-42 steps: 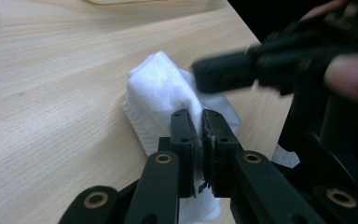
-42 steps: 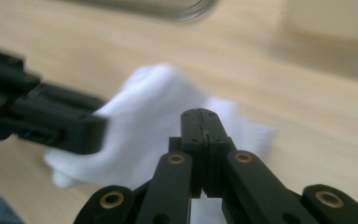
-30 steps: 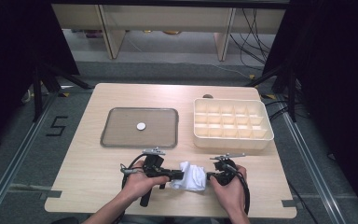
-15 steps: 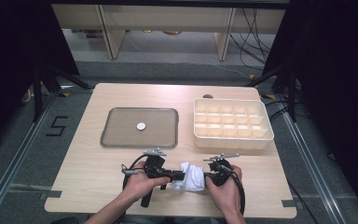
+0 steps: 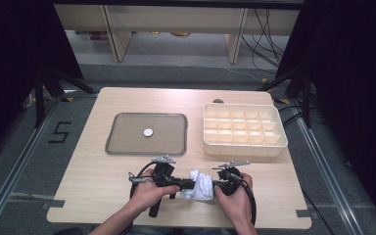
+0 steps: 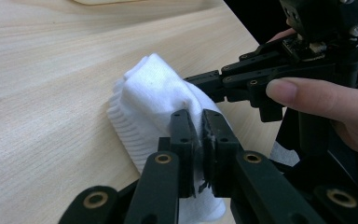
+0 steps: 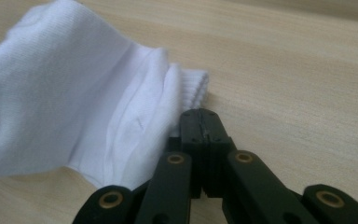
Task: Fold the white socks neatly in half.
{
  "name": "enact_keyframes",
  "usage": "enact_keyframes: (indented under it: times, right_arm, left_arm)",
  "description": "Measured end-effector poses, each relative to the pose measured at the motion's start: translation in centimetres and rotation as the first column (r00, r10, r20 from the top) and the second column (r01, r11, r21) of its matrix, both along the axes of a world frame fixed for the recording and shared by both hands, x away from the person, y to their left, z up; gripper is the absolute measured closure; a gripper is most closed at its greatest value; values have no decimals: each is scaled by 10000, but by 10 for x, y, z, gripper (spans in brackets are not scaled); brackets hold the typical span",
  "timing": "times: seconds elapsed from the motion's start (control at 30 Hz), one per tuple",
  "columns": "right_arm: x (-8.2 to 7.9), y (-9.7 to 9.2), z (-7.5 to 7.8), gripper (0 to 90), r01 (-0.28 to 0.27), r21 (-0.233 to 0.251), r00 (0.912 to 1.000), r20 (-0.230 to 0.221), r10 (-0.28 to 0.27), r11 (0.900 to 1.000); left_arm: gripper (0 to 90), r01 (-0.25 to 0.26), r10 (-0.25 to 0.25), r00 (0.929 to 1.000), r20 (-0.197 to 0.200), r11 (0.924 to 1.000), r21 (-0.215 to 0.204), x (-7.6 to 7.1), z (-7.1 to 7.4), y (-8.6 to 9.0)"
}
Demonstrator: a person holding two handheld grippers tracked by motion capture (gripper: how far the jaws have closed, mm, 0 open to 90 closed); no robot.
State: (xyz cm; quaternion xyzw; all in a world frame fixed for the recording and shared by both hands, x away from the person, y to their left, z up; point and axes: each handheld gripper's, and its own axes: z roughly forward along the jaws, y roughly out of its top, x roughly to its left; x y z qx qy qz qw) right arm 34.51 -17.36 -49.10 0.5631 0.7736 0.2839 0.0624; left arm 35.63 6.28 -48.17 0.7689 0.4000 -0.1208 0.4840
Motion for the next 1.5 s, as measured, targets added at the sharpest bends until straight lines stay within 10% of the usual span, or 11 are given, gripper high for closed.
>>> enact_keyframes:
  times: [1.5]
  right_arm:
    - [-3,16,-4,900,-371,-96,9992,-121,370,9993]
  left_arm:
    - [830,-206,205,9998,84,9996,168,2,2,-2]
